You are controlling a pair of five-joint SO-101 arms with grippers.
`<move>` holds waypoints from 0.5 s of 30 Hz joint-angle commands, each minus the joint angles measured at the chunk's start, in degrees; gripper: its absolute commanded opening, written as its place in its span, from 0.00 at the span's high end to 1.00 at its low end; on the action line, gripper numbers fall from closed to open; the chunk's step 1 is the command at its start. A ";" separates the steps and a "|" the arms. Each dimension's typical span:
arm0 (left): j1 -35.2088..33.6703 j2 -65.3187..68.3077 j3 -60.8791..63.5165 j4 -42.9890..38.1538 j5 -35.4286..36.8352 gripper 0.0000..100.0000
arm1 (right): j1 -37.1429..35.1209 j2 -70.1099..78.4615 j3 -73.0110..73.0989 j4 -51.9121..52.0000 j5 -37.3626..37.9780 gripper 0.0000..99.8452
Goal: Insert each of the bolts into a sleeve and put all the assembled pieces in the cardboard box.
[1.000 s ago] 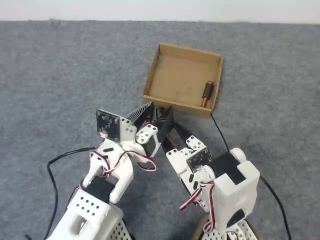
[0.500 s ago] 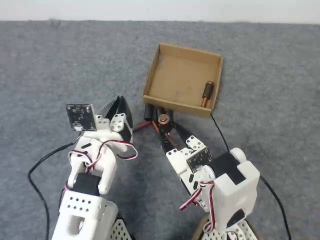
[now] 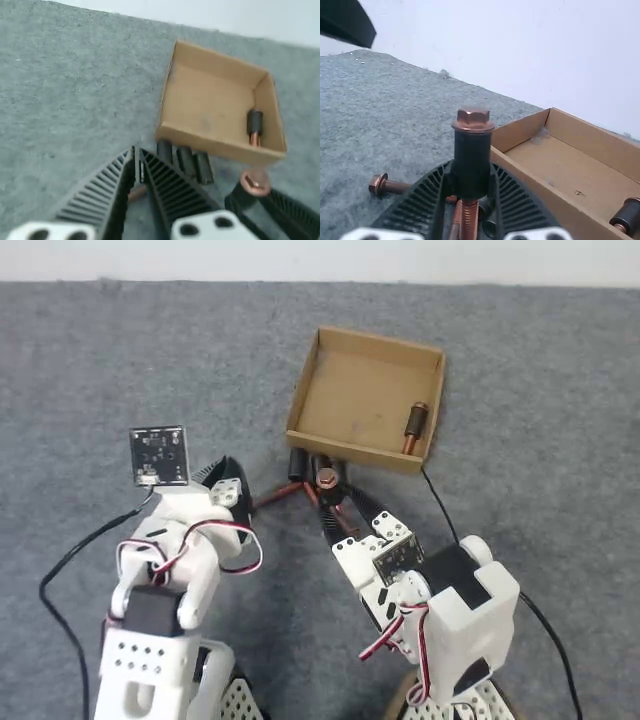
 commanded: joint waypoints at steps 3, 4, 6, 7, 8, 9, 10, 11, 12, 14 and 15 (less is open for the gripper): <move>-0.35 -13.01 -3.56 5.98 -2.20 0.99 | 1.10 -3.38 1.23 -0.66 0.62 0.99; -0.35 -16.18 -2.51 6.15 -2.29 0.99 | 1.10 -3.38 1.23 -0.66 0.62 0.99; -0.35 -22.51 0.48 6.24 -2.29 0.99 | 1.10 -3.38 1.23 -0.66 0.62 0.99; -0.35 -25.49 2.33 6.24 -2.29 0.99 | 1.10 -3.38 1.23 -0.66 0.62 0.99; -0.35 -28.48 4.09 6.24 -2.37 0.99 | 1.10 -3.30 1.23 -0.66 0.62 0.99; -0.35 -30.86 5.85 6.24 -2.37 0.99 | 1.10 -3.30 1.23 -0.66 0.62 0.99; -0.35 -31.65 6.73 6.07 -2.37 0.99 | 1.10 -3.30 1.23 -0.66 0.62 0.99; -0.88 -30.95 7.08 6.07 -2.37 0.99 | 1.10 -3.30 1.23 -0.66 0.62 0.99; -2.11 -30.15 7.16 6.07 -2.37 0.99 | 1.10 -3.38 1.23 -0.66 0.62 0.99; -4.66 -29.54 7.25 5.19 -2.37 0.99 | 1.19 -3.38 1.41 -0.57 0.62 0.99; -5.98 -29.80 7.52 4.48 -2.37 0.99 | 1.54 -3.38 1.41 -0.57 0.62 0.99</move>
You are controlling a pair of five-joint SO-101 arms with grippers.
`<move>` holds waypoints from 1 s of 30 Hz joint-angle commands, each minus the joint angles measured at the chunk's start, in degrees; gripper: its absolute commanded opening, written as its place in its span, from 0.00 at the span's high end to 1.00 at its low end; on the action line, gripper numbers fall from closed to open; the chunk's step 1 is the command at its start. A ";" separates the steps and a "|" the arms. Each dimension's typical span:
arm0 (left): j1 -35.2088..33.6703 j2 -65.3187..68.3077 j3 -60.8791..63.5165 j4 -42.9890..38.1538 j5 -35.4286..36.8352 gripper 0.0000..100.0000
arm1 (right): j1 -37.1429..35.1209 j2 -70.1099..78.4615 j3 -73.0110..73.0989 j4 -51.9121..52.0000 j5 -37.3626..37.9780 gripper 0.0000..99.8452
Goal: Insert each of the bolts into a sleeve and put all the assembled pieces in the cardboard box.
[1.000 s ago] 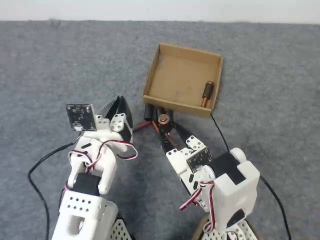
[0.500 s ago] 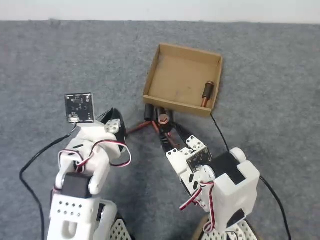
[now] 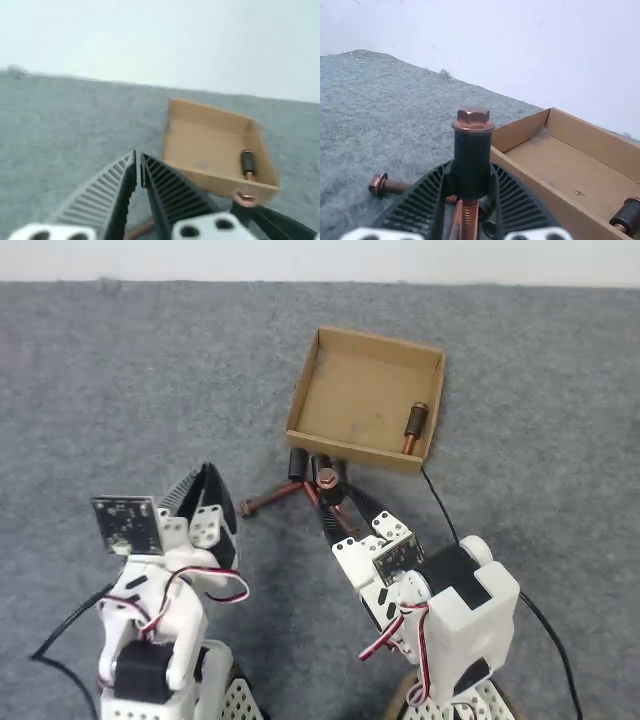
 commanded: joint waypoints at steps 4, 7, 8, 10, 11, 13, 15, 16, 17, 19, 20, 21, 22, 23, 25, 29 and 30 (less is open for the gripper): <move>-9.05 -1.32 5.14 -3.78 -0.53 0.99 | 4.09 -3.56 1.05 -0.66 0.62 0.99; -11.43 -1.32 12.00 -6.42 -0.53 0.99 | 4.62 -4.53 1.05 -0.66 0.70 0.99; -12.22 -1.32 13.93 -7.30 -0.53 0.99 | 4.79 -5.23 1.14 -0.66 0.70 0.99; -14.33 -1.32 16.48 -9.05 -0.44 0.99 | 6.46 -6.90 1.41 -0.48 0.70 0.99; -15.65 -1.32 17.27 -9.67 -0.44 0.99 | 7.43 -7.78 1.41 -0.31 0.70 0.99; -17.41 -1.32 19.12 -10.29 -0.44 0.99 | 9.19 -9.36 1.41 -0.13 0.70 0.99; -18.02 -1.23 19.47 -8.97 -0.44 0.99 | 10.51 -10.59 1.32 -0.13 0.70 0.99; -17.93 -1.23 19.38 -7.38 -0.44 0.99 | 10.77 -11.03 1.05 -0.13 0.70 0.99; -17.67 -1.23 19.38 -5.27 -0.44 0.99 | 11.03 -11.47 0.79 -0.13 0.70 0.99; -17.67 -1.23 19.38 -2.29 -0.53 0.99 | 11.03 -11.56 -1.49 -0.04 0.79 0.99; -17.67 -1.23 19.38 -1.49 -0.79 0.99 | 11.12 -11.47 -2.81 0.40 0.97 0.99; -17.67 -1.23 19.38 -0.97 -2.11 0.99 | 11.56 -11.82 -4.13 1.63 0.97 0.99; -17.67 -1.23 19.38 -0.44 -3.87 0.99 | 12.09 -12.09 -5.54 3.30 1.05 0.99; -17.67 -1.23 19.38 0.35 -5.89 0.99 | 12.62 -12.26 -7.21 4.79 1.05 0.99; -17.67 -1.23 19.38 1.76 -9.76 0.99 | 14.11 -12.88 -10.46 8.48 1.05 0.99; -17.67 -1.23 19.38 2.37 -12.84 0.99 | 17.45 -16.13 -18.46 20.79 1.05 0.99; -17.67 -1.23 19.38 2.37 -12.92 0.99 | 17.80 -17.36 -20.48 25.10 0.88 0.99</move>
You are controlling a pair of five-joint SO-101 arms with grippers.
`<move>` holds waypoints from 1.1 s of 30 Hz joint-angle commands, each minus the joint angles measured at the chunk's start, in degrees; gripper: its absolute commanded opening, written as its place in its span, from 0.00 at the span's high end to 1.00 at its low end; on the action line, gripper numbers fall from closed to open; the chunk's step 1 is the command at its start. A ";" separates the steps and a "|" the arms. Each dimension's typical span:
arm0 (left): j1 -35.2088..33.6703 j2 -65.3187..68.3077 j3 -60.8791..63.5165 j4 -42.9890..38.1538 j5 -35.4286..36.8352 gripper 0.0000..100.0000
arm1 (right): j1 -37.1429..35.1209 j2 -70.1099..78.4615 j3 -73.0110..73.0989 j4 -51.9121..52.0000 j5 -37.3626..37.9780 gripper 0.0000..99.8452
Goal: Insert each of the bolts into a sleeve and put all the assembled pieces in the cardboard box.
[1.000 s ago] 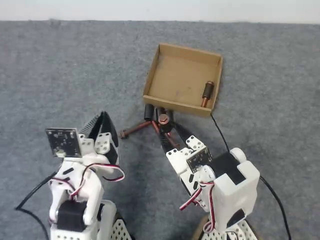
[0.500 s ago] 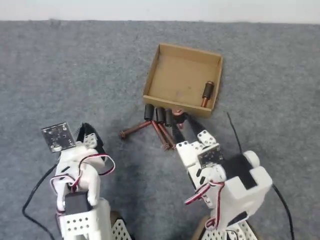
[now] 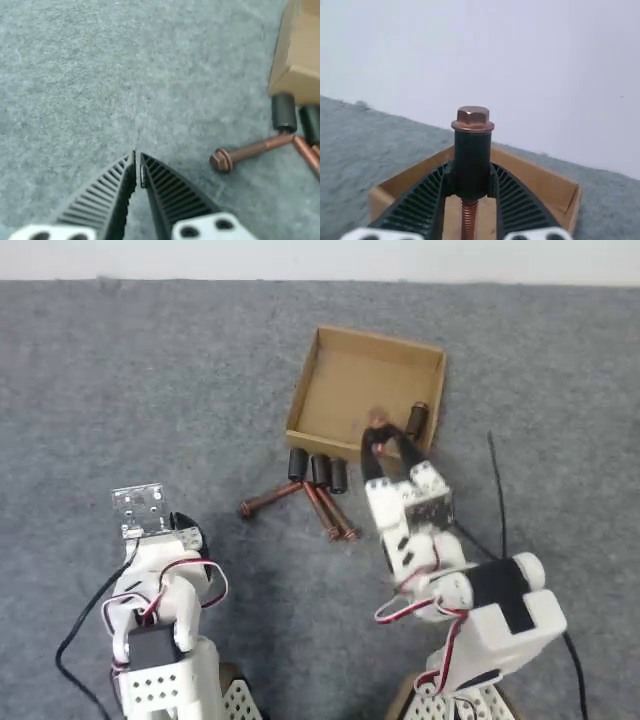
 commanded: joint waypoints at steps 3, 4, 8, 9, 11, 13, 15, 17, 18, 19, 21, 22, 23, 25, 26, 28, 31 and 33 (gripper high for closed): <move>-0.26 -1.23 -0.75 0.26 -2.02 0.99 | 2.51 -10.51 -13.27 22.46 0.70 0.99; -0.26 -1.23 -0.75 0.18 -2.02 0.99 | 2.51 -12.00 -15.21 27.56 0.70 0.99; -0.26 -1.23 -0.75 -0.09 -2.11 0.99 | 2.51 -17.10 -25.14 49.19 0.53 0.99; -0.26 -1.23 -0.75 -0.18 -2.11 0.99 | 2.51 -17.89 -27.96 54.64 0.53 0.99; -0.26 -1.23 -0.75 -0.18 -2.11 0.99 | 2.42 -18.24 -33.76 64.40 0.53 0.99; -0.26 -1.23 -0.75 -0.18 -2.11 0.99 | 2.24 -17.98 -39.03 72.48 0.53 0.99; -0.26 -1.23 -0.75 -0.18 -2.11 0.99 | 2.24 -17.01 -43.87 79.16 0.53 0.99; -0.26 -1.23 -0.75 -0.18 -2.11 0.99 | 2.24 -15.25 -48.35 85.23 0.53 0.99; -0.26 -1.23 -0.75 -0.18 -2.11 0.99 | 2.24 -14.20 -50.64 88.22 0.53 0.99; -0.26 -1.23 -0.75 -0.18 -2.11 0.99 | 2.33 -12.88 -52.84 91.12 0.53 0.99; -0.26 -1.23 -0.75 -0.18 -2.11 0.99 | 2.51 -9.89 -56.97 96.04 0.44 0.99; -0.26 -1.23 -0.75 -0.18 -2.11 0.99 | 2.51 -8.31 -58.81 98.07 0.44 0.99; -0.26 -1.23 -0.75 -0.18 -2.11 0.99 | 2.51 -6.64 -60.40 99.65 0.44 0.99; -0.26 -1.23 -0.75 -0.18 -2.11 0.99 | 2.51 -3.47 -63.21 102.37 0.44 0.99; -0.26 -1.23 -0.75 -0.18 -2.11 0.99 | 2.51 -2.07 -64.44 103.60 0.44 0.99; -0.26 -1.23 -0.75 -0.18 -2.11 0.99 | 2.59 0.57 -66.81 105.89 0.44 0.99; -0.26 -1.23 -0.75 -0.09 -2.11 0.99 | 3.30 4.26 -69.89 109.14 0.44 0.99; -0.26 -1.23 -0.75 -0.09 -2.11 0.99 | 4.18 6.37 -72.18 110.90 -1.14 0.99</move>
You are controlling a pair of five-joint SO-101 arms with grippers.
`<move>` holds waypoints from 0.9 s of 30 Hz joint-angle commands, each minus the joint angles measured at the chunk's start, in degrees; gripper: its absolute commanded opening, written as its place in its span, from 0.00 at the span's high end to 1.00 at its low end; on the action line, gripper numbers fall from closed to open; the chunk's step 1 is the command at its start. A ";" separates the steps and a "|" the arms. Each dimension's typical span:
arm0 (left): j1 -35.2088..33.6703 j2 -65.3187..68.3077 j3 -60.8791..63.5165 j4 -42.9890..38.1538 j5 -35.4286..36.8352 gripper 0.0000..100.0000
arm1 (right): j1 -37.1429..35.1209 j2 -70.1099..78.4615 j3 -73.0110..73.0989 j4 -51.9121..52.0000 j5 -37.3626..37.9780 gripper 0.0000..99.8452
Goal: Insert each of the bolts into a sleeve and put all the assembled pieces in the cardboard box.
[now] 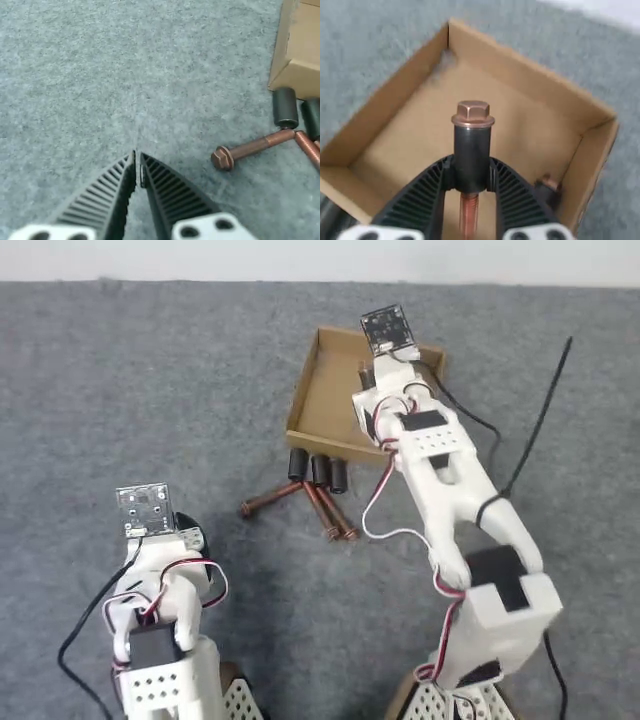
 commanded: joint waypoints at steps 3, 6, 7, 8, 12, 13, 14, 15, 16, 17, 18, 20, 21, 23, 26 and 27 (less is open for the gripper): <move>-0.26 -1.23 -0.75 -0.18 -0.70 0.99 | 4.09 2.59 -10.81 6.02 -7.12 0.99; -0.26 -1.23 -0.75 -0.18 -0.70 0.99 | 4.97 5.93 -15.38 12.88 -9.76 0.99; -0.26 -1.23 -0.75 -0.18 -0.70 0.99 | 4.97 7.08 -16.79 14.90 -9.93 0.99; -0.26 -1.23 -0.75 -0.18 -0.70 0.99 | 5.14 8.13 -18.20 16.66 -10.11 0.99; -0.26 -1.23 -0.75 -0.18 -0.70 0.99 | 5.23 11.47 -22.51 22.29 -10.11 0.99; -0.26 -1.23 -0.75 -0.18 -0.70 0.99 | 5.23 12.00 -23.12 23.43 -10.11 0.99; -0.26 -1.23 -0.75 -0.18 -0.70 0.99 | 5.23 12.44 -23.38 24.40 -10.11 0.99; -0.26 -1.23 -0.75 -0.18 -0.70 0.99 | 5.14 12.79 -23.65 25.01 -10.11 0.99; -0.26 -1.23 -0.75 -0.18 -0.70 0.99 | 5.14 12.97 -23.65 25.45 -10.11 0.99; -0.26 -1.23 -0.75 -0.18 -0.70 0.99 | 5.14 12.97 -23.65 25.54 -10.11 0.99; -0.26 -1.23 -0.75 -0.18 -0.70 0.99 | 5.23 12.97 -23.65 25.71 -10.11 0.99; -0.26 -1.23 -0.75 -0.18 -0.70 0.99 | 5.32 12.88 -23.74 25.89 -10.11 0.99; -0.26 -1.23 -0.75 -0.18 -0.70 0.99 | 5.32 12.88 -23.74 25.89 -10.11 0.99; -0.26 -1.23 -0.75 -0.26 -0.70 0.99 | 5.32 12.88 -23.74 25.89 -10.11 0.99; -0.26 -1.23 -0.75 -0.26 -0.70 0.99 | 5.23 12.88 -23.82 25.89 -10.11 0.92; -0.26 -1.23 -0.75 -0.26 -0.70 0.99 | 5.23 12.88 -23.82 25.89 -10.02 0.89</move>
